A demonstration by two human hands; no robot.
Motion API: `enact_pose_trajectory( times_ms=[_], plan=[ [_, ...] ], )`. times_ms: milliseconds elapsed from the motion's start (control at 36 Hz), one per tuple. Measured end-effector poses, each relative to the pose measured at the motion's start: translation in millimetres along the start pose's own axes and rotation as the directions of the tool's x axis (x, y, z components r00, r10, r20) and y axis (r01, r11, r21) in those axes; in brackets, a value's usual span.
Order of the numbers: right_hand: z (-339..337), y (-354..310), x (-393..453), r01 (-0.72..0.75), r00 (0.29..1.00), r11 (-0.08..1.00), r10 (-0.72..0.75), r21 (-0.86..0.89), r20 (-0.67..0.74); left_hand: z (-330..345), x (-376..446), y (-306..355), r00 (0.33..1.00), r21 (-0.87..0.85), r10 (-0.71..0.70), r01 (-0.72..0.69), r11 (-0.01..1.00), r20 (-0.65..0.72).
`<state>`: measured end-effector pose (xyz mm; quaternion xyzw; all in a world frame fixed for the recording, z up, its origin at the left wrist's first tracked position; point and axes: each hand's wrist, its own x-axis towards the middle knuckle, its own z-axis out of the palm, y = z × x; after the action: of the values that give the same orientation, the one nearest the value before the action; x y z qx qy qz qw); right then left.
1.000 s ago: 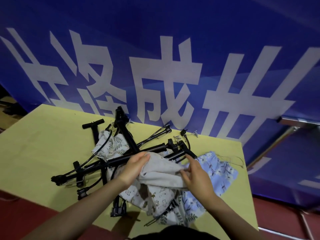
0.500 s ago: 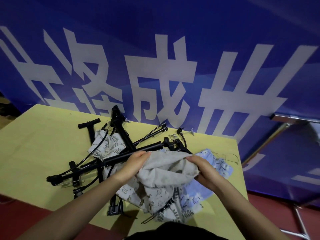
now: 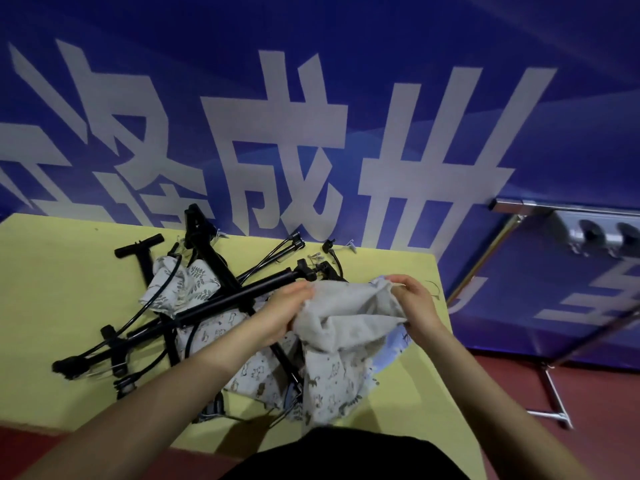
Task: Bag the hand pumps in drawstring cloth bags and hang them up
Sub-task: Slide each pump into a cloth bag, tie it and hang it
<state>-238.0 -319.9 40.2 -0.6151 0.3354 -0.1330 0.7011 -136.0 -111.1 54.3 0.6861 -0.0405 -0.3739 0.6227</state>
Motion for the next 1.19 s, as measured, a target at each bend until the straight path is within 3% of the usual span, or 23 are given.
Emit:
enact_pose_trajectory(
  times_ms=[56, 139, 222, 306, 389, 472, 639, 750, 833, 917, 972, 1028, 1111, 1194],
  plan=[
    [-1, 15, 6, 0.106, 0.989, 0.952, -0.13, -0.285, -0.067, 1, 7, -7, 0.986, 0.329, 0.157, -0.129, 0.936, -0.062],
    [3, 26, 9, 0.17, 0.975, 0.858, -0.218, -0.484, -0.044, -5, 18, -17, 0.947, 0.605, 0.303, -0.177, 0.776, -0.111],
    [8, 39, 15, 0.182, 0.972, 0.773, -0.236, -0.608, -0.008, -11, 28, -27, 0.927, 0.695, 0.354, -0.176, 0.697, -0.121],
    [16, 47, 20, 0.098, 0.991, 0.727, -0.133, -0.68, 0.002, -16, 37, -36, 0.947, 0.725, 0.287, -0.098, 0.681, -0.142],
    [29, 44, 24, 0.065, 0.998, 0.739, -0.056, -0.67, 0.035, -27, 38, -42, 0.968, 0.682, 0.221, -0.083, 0.727, -0.117],
    [45, 36, 26, 0.169, 0.982, 0.703, -0.178, -0.69, 0.06, -52, 33, -47, 0.949, 0.64, 0.281, -0.127, 0.758, -0.145],
    [99, 17, 45, 0.279, 0.954, 0.7, -0.28, -0.658, 0.106, -134, 24, -52, 0.851, 0.642, 0.415, -0.126, 0.756, -0.322],
    [139, 17, 70, 0.205, 0.978, 0.676, -0.123, -0.708, 0.167, -194, 27, -55, 0.779, 0.628, 0.389, 0.008, 0.779, -0.491],
    [162, 26, 86, 0.092, 0.979, 0.674, 0.072, -0.733, 0.189, -234, 28, -66, 0.859, 0.71, 0.276, 0.134, 0.692, -0.431],
    [171, 40, 97, -0.002, 0.961, 0.664, 0.207, -0.748, 0.182, -258, 24, -77, 0.953, 0.78, 0.068, 0.2, 0.593, -0.296],
    [175, 51, 101, -0.105, 0.942, 0.729, 0.291, -0.677, 0.168, -267, 19, -75, 0.973, 0.774, -0.053, 0.211, 0.597, -0.225],
    [176, 55, 97, -0.206, 0.924, 0.802, 0.348, -0.561, 0.159, -273, 16, -71, 0.979, 0.731, -0.077, 0.191, 0.655, -0.187],
    [175, 59, 93, -0.218, 0.923, 0.837, 0.344, -0.501, 0.173, -286, 14, -69, 0.978, 0.783, 0.119, 0.063, 0.619, -0.173],
    [175, 67, 99, -0.179, 0.934, 0.853, 0.303, -0.49, 0.187, -298, 15, -73, 0.885, 0.838, 0.423, -0.077, 0.541, -0.192]
  ],
)
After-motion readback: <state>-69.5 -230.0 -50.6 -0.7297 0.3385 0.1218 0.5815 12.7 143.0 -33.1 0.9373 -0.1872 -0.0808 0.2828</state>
